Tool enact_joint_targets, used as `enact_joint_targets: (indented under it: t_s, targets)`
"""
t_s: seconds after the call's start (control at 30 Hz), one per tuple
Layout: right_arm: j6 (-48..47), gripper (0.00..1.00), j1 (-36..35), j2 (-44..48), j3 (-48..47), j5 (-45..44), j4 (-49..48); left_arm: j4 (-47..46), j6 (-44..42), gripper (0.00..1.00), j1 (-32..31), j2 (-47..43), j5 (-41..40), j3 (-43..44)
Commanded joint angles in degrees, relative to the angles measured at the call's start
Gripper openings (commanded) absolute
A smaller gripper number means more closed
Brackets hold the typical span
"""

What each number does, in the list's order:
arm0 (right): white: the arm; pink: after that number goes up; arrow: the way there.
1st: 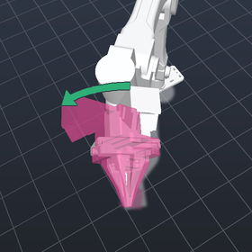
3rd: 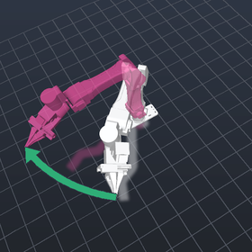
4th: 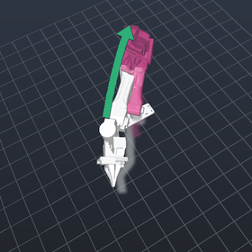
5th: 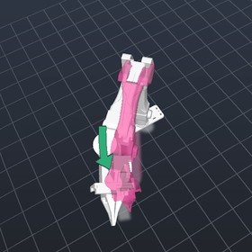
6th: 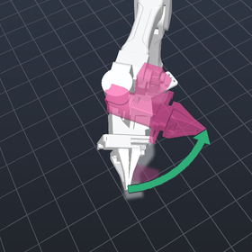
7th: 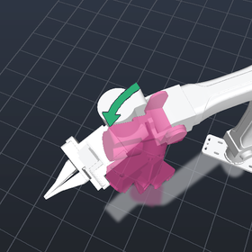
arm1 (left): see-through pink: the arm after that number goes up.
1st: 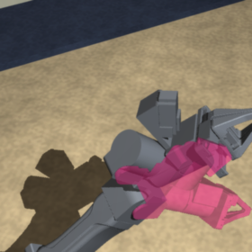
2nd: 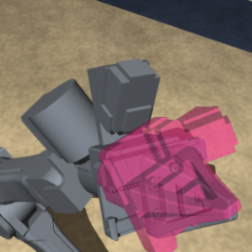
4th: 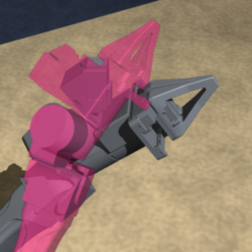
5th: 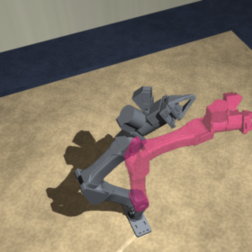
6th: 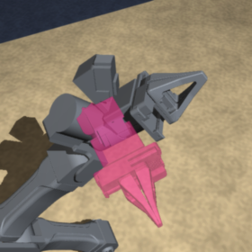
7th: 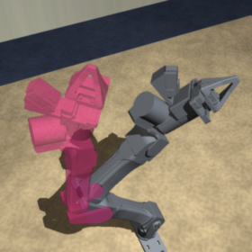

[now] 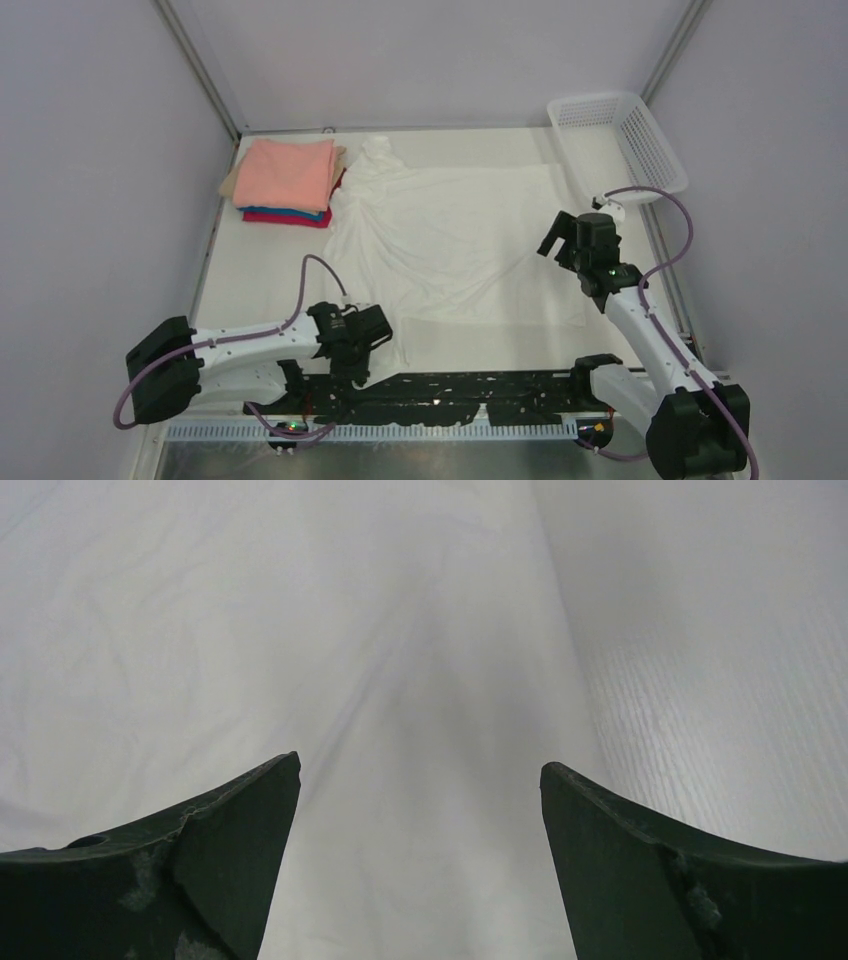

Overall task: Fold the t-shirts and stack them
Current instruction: Grab the side of the flattened tshirt closest away from the robot with both arms

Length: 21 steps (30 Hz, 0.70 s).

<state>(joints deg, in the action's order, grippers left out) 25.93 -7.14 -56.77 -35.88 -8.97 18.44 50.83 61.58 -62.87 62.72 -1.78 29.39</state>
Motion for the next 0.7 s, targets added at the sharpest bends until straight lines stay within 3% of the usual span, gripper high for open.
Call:
enact_joint_targets:
  t_s: [0.0,0.03,0.07,0.3,0.4,0.67]
  targets:
    - [4.84,0.95,-0.2,6.32,2.0,-11.44,1.42,-5.91,1.56,0.13,-2.12,3.42,4.7,0.2]
    - [6.48,0.95,-0.09,7.29,2.82,-12.35,2.3,-5.61,1.3,0.02,-2.24,3.95,4.68,0.5]
    - [7.28,0.95,-0.03,9.11,3.18,-13.98,4.46,-5.28,0.9,0.0,-2.35,4.35,4.5,0.88]
    - [15.51,0.95,0.62,17.58,5.41,-15.56,23.95,-3.56,-2.19,0.0,-2.37,2.33,-0.97,2.85]
    - [19.74,0.98,0.63,20.97,12.17,-7.09,23.24,-6.66,-4.01,0.0,-2.39,-0.42,-0.1,2.36]
    - [31.54,0.99,0.62,25.45,16.77,-7.06,28.52,-7.11,-5.25,0.0,-2.33,-5.83,-1.38,1.91]
